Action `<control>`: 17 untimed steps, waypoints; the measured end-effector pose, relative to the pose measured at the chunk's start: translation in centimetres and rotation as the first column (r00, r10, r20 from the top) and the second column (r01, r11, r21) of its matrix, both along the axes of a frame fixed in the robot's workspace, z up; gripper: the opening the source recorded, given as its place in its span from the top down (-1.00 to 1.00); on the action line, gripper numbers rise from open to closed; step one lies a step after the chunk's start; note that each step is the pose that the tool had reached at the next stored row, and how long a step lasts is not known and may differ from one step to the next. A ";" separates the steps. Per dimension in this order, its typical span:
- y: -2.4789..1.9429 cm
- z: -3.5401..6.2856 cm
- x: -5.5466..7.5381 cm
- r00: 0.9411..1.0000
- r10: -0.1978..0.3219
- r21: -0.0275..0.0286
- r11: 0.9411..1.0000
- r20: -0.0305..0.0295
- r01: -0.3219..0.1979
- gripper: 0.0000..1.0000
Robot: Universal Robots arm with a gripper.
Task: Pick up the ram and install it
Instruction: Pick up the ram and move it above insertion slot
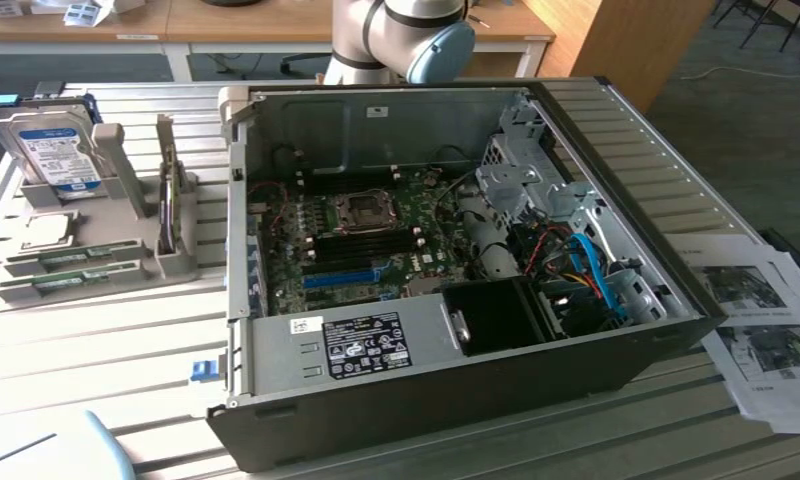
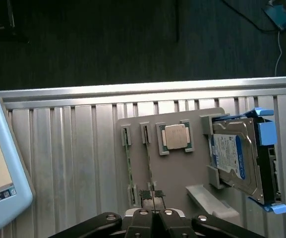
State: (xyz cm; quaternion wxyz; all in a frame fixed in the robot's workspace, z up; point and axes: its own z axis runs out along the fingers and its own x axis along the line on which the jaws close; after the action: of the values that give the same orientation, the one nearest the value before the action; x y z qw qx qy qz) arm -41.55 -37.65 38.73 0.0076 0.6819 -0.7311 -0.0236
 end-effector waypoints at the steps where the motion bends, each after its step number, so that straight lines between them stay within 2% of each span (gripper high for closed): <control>1: 0.00 0.00 0.0 1.000 0.011 0.000 1.000 0.000 -0.011 0.81; 5: 0.00 0.00 0.0 0.998 0.063 0.000 0.998 0.000 -0.063 0.81; 10: 0.00 0.00 0.0 0.992 0.124 0.000 0.992 0.000 -0.124 0.81; 17: 0.00 0.00 0.0 0.992 0.126 0.000 0.992 0.000 -0.126 0.81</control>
State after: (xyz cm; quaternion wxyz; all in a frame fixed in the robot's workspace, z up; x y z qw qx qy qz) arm -41.55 -37.65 38.73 0.0091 0.7266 -0.6866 -0.0230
